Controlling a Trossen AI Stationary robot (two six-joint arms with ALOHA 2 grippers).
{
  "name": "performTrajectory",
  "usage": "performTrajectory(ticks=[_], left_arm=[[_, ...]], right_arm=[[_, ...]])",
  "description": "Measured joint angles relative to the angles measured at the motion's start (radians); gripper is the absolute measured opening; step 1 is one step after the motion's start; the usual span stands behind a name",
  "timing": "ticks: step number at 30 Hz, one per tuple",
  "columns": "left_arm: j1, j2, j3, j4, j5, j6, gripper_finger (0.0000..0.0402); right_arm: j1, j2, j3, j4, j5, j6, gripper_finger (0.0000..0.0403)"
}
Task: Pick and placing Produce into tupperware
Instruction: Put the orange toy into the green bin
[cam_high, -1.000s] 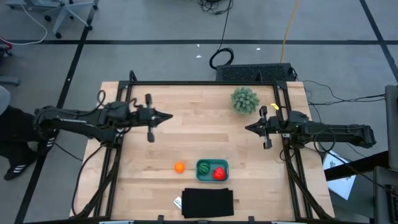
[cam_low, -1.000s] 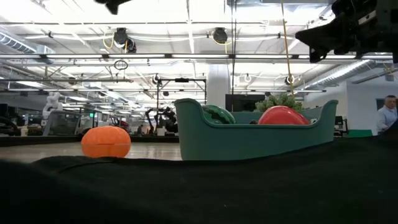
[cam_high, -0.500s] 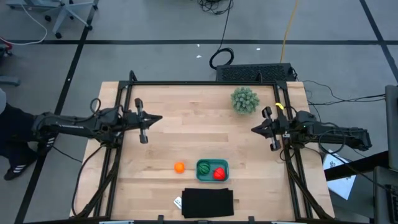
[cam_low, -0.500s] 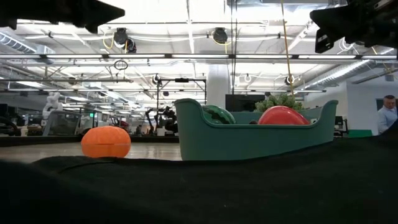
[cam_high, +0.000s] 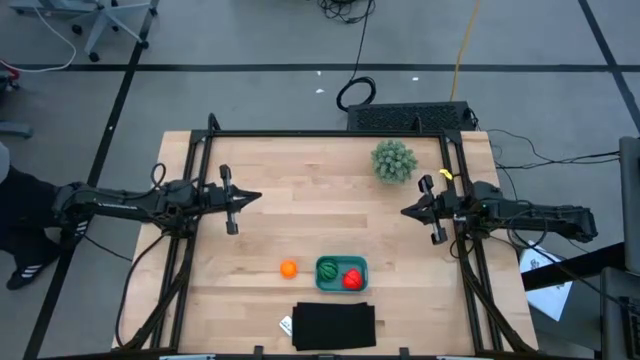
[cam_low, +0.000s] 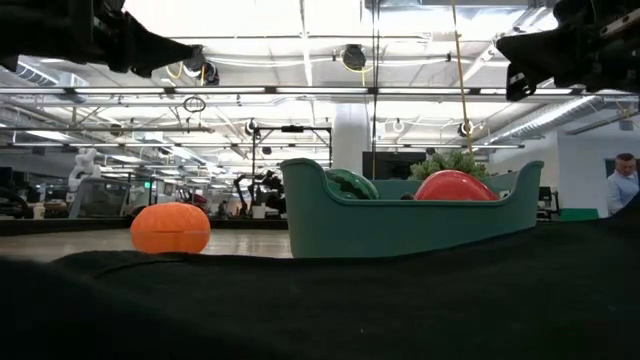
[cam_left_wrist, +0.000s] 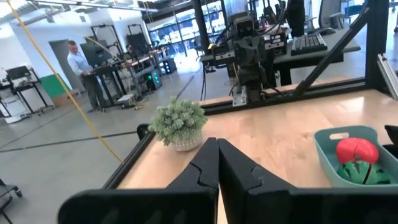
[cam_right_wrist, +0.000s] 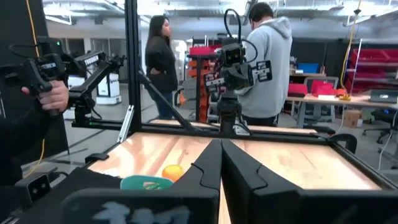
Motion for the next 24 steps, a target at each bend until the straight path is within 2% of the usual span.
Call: performTrajectory(ticks=[6, 24], left_arm=[[0.0, 0.0, -0.01, -0.012, 0.018, -0.009, 0.0], [0.0, 0.001, -0.01, -0.118, 0.026, -0.046, 0.0]], right_arm=[[0.0, 0.0, -0.029, 0.075, 0.0, 0.036, 0.0], [0.0, -0.001, -0.029, 0.039, -0.003, 0.049, 0.0]])
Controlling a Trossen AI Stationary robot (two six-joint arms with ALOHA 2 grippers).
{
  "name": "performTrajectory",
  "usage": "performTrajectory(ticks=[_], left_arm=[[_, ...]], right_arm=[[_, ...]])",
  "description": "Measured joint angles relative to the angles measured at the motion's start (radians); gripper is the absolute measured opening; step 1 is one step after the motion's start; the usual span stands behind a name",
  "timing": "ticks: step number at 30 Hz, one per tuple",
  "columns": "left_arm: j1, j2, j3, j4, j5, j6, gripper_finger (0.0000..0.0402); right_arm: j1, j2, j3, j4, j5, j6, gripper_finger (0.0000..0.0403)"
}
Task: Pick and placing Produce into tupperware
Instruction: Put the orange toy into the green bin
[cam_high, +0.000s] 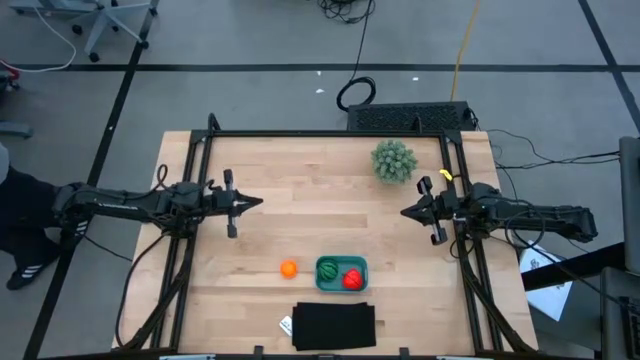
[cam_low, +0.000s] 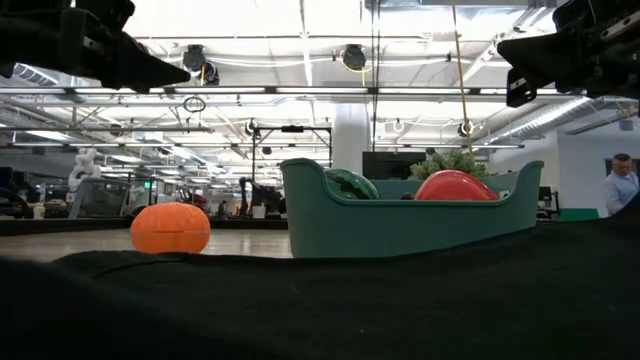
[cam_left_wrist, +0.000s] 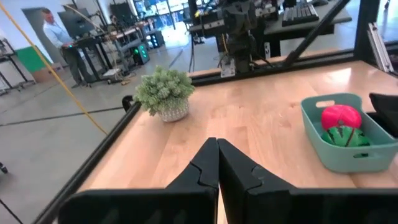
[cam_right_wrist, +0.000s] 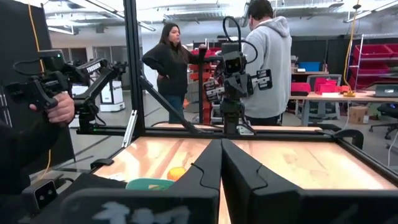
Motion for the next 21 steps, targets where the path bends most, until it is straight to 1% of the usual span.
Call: performTrajectory(ticks=[5, 8, 12, 17, 21], left_arm=[[0.0, 0.0, 0.0, -0.017, 0.063, -0.007, 0.0006], [0.0, 0.002, 0.0, -0.032, 0.101, -0.048, 0.0012], [-0.004, 0.034, 0.009, -0.036, 0.101, -0.094, 0.0013], [-0.042, 0.12, 0.056, -0.025, 0.098, -0.102, 0.0002], [-0.076, 0.192, 0.131, -0.07, 0.044, -0.102, 0.0002]], right_arm=[[0.0, 0.0, 0.0, 0.003, 0.0, -0.005, 0.0], [0.0, 0.0, 0.0, 0.003, 0.0, -0.006, 0.0], [0.0, 0.0, 0.0, 0.003, 0.0, -0.008, 0.0], [0.0, 0.0, 0.0, 0.002, 0.0, -0.008, 0.0], [0.0, 0.0, 0.0, -0.002, 0.0, -0.009, 0.0]])
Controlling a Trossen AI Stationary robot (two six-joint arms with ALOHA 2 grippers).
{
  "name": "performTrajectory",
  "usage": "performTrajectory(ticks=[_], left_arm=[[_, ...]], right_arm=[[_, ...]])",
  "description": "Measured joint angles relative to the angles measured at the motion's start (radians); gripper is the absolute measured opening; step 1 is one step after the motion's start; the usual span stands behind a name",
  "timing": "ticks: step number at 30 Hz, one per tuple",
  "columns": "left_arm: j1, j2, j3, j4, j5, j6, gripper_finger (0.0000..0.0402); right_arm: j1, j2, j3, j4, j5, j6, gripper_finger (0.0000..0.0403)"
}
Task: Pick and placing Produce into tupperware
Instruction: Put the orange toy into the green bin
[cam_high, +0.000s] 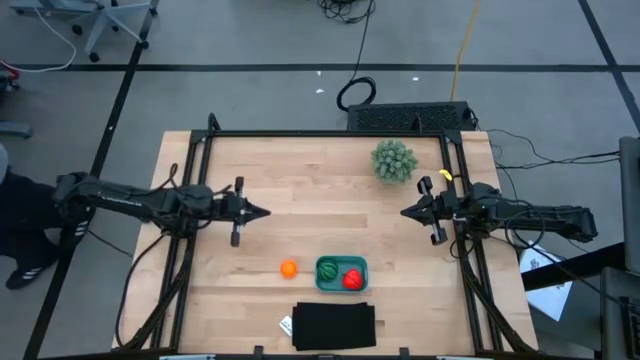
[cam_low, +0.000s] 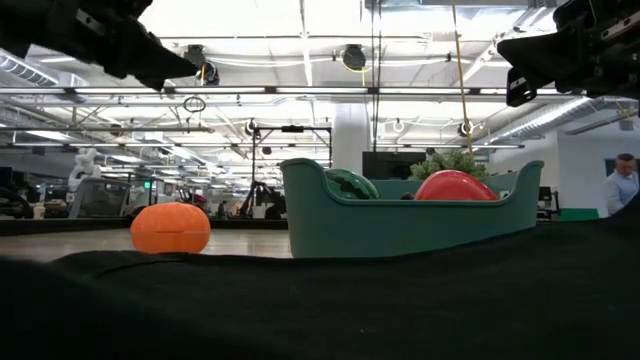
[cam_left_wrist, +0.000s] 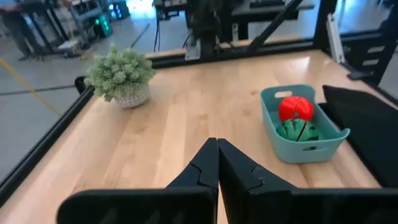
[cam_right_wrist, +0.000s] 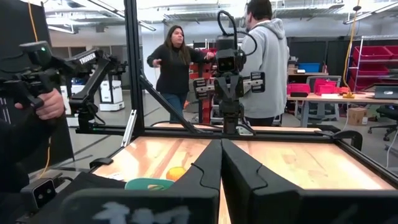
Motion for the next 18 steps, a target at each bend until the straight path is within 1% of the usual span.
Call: performTrajectory(ticks=[7, 9, 14, 18], left_arm=[[-0.063, 0.142, 0.15, -0.113, -0.009, -0.018, 0.0001], [-0.082, 0.184, 0.199, -0.163, -0.011, -0.035, 0.0001], [-0.144, 0.289, 0.322, -0.299, -0.062, -0.086, 0.0001], [-0.182, 0.366, 0.422, -0.41, -0.076, -0.113, 0.0001]], right_arm=[[0.0, 0.0, 0.0, -0.005, 0.0, -0.001, 0.0], [0.0, 0.0, 0.0, -0.008, 0.0, -0.004, 0.0], [0.0, 0.0, 0.0, -0.016, 0.0, -0.004, 0.0], [0.0, 0.0, 0.0, -0.017, 0.0, -0.004, 0.0]])
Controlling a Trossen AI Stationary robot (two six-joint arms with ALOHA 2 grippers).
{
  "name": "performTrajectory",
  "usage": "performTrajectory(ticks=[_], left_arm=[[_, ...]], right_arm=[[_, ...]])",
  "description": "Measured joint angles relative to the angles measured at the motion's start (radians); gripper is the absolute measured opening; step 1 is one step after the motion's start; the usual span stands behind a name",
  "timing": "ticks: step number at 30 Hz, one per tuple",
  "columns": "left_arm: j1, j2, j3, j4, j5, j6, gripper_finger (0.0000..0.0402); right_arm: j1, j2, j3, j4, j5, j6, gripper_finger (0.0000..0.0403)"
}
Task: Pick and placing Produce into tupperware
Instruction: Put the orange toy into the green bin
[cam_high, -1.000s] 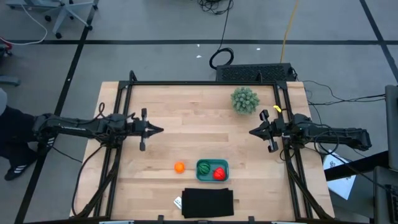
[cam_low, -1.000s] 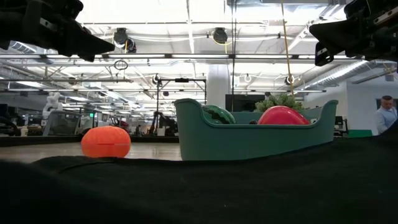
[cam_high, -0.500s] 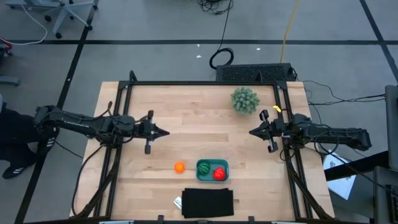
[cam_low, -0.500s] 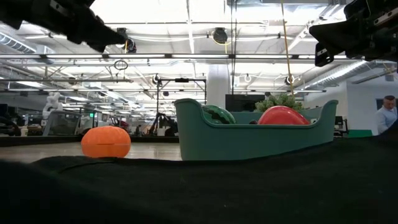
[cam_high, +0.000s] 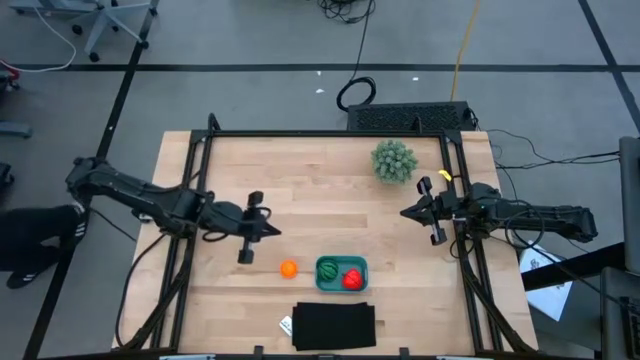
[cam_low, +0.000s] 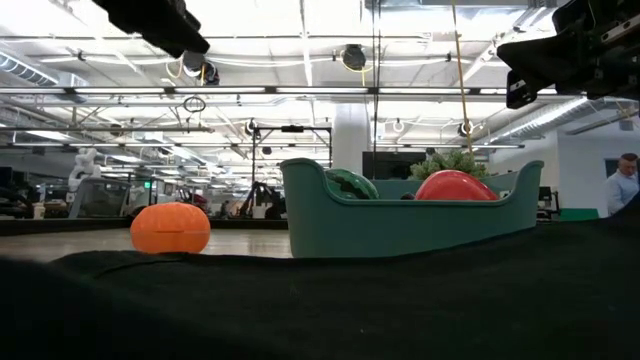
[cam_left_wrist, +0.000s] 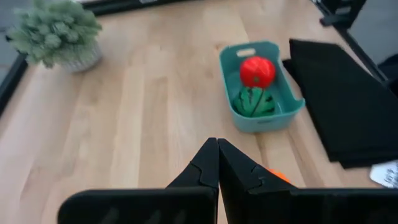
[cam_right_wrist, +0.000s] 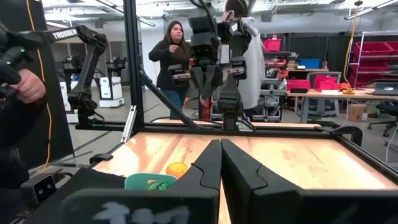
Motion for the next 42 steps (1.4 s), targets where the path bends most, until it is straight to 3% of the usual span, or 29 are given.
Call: performTrajectory(ticks=[10, 16, 23, 32, 38, 42], left_arm=[[-0.051, 0.12, 0.204, -0.207, -0.004, -0.1, 0.0003], [-0.076, 0.136, 0.23, -0.21, -0.003, -0.172, 0.0011], [-0.085, 0.136, 0.23, -0.241, -0.004, -0.272, 0.005], [-0.084, 0.166, 0.23, -0.247, 0.012, -0.258, 0.0155], [-0.066, 0.284, 0.23, -0.249, 0.198, -0.266, 0.0264], [-0.053, 0.354, 0.23, -0.239, 0.243, -0.3, 0.0342]], right_arm=[[0.0, 0.0, 0.0, -0.001, 0.0, 0.0, 0.0], [0.0, 0.0, 0.0, -0.007, 0.0, 0.0, 0.0], [0.0, 0.0, 0.0, -0.014, 0.0, 0.0, 0.0], [0.0, 0.0, 0.0, -0.015, 0.0, 0.0, 0.0], [0.0, 0.0, 0.0, -0.015, 0.0, 0.0, 0.0], [0.0, 0.0, 0.0, -0.015, 0.0, 0.0, 0.0]])
